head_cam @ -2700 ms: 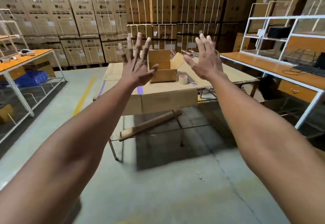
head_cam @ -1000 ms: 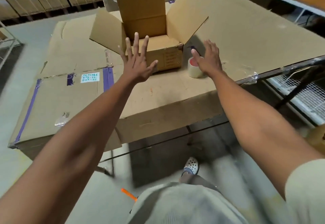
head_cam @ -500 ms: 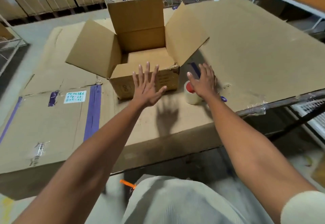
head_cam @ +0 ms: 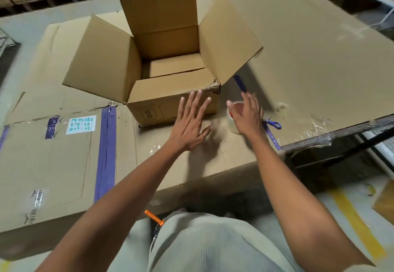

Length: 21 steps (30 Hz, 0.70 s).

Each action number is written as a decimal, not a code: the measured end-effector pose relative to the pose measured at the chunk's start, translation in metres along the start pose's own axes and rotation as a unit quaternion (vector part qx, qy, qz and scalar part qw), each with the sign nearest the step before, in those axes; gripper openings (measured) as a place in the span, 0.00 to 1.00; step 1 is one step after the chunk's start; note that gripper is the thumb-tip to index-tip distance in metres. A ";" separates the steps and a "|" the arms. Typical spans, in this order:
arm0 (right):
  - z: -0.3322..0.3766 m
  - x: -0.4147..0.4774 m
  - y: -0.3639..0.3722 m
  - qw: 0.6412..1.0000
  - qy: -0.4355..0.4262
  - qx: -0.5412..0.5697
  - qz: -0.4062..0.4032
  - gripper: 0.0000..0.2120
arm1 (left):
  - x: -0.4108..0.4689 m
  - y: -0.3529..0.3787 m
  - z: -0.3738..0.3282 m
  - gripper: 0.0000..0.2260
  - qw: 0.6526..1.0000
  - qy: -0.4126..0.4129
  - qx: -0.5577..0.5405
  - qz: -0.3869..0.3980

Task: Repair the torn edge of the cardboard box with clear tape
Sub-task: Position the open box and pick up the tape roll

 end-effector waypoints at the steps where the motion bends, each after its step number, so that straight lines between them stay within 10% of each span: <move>1: -0.001 -0.001 0.004 1.000 0.001 -0.010 -0.002 0.35 | 0.000 0.004 -0.001 0.38 1.000 0.007 -0.005 0.003; 11: 0.007 0.000 0.014 0.996 0.016 -0.087 -0.028 0.33 | 0.037 -0.029 0.057 0.31 0.997 -0.055 -0.031 -0.042; 21: 0.008 -0.009 0.022 0.983 -0.008 -0.179 -0.035 0.35 | 0.091 -0.003 0.188 0.37 0.940 -0.243 -0.098 0.218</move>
Point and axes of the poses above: each hand's wrist, its own x-axis towards the middle knuckle, its own y-axis out of the palm, z = x × y, the point moved 10 cm from there along x, towards the middle knuckle, and after that the axes turned 5 degrees about -y, right-handed, at the moved point
